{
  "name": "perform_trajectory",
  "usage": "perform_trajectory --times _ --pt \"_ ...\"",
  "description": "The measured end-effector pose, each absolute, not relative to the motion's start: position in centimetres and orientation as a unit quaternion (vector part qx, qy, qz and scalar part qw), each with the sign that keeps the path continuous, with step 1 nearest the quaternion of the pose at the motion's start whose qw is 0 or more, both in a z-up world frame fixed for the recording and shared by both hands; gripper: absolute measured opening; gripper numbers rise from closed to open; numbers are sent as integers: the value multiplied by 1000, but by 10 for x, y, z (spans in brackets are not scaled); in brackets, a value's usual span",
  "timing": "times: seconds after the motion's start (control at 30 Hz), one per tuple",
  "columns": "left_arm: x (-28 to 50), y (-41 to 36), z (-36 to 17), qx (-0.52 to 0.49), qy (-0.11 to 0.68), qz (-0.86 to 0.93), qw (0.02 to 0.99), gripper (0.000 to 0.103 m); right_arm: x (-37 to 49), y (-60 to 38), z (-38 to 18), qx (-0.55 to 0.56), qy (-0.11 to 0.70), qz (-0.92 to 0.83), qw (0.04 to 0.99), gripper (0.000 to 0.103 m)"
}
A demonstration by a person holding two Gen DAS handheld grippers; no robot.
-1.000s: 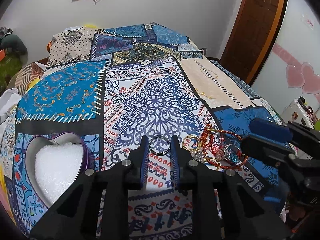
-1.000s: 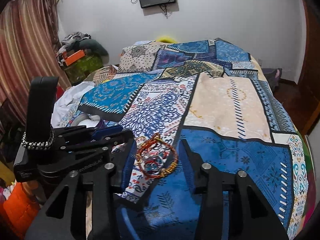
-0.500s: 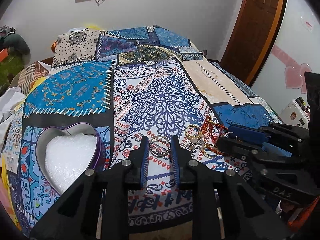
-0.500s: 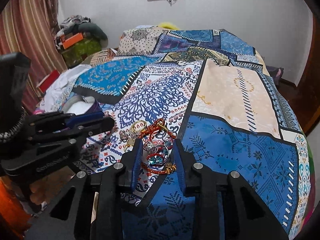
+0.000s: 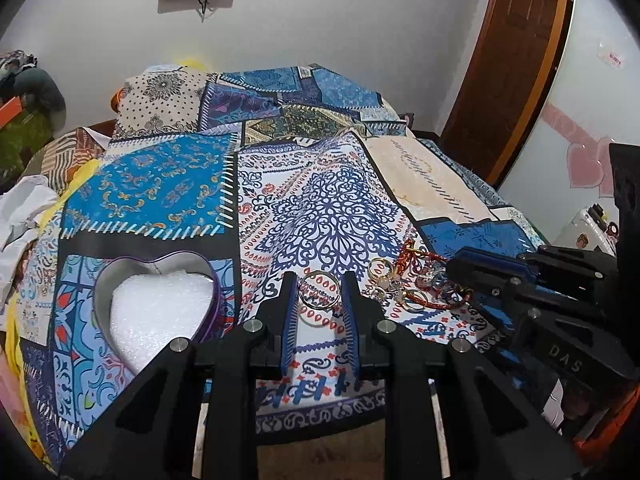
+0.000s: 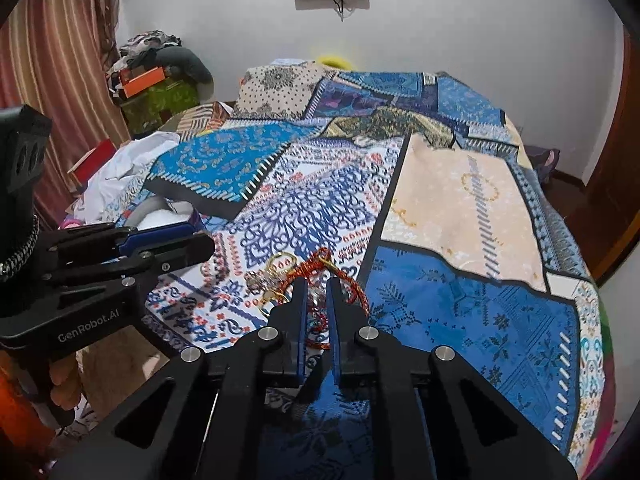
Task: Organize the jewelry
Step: 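Grasp a silver ring with the left gripper while the right gripper grasps a red-gold bracelet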
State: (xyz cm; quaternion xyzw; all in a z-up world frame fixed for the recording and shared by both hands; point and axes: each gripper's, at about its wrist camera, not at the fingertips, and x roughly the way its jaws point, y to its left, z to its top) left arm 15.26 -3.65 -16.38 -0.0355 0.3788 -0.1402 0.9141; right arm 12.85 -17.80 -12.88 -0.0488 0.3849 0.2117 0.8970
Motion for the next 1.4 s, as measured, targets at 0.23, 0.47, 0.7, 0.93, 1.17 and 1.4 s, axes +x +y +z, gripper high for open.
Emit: perform_trajectory --times 0.23,0.47,0.7,0.93,1.17,1.4 --pt "139 -26 -154 -43 367 -135 919 21 125 -177 -119 -43 383 210 899 8" --pt "131 -17 -154 -51 366 -135 919 21 137 -171 -127 -41 406 206 890 19" --pt "134 -5 -159 -63 369 -131 918 21 147 -170 -148 -43 433 186 881 19" --pt "138 -3 -164 -68 374 -130 916 21 145 -170 -151 -47 425 182 885 17" --pt "133 -2 -158 -69 366 -127 919 21 138 -170 -138 -44 409 186 892 6" --pt "120 -1 -147 -65 357 -126 923 21 125 -171 -122 -41 390 192 900 5"
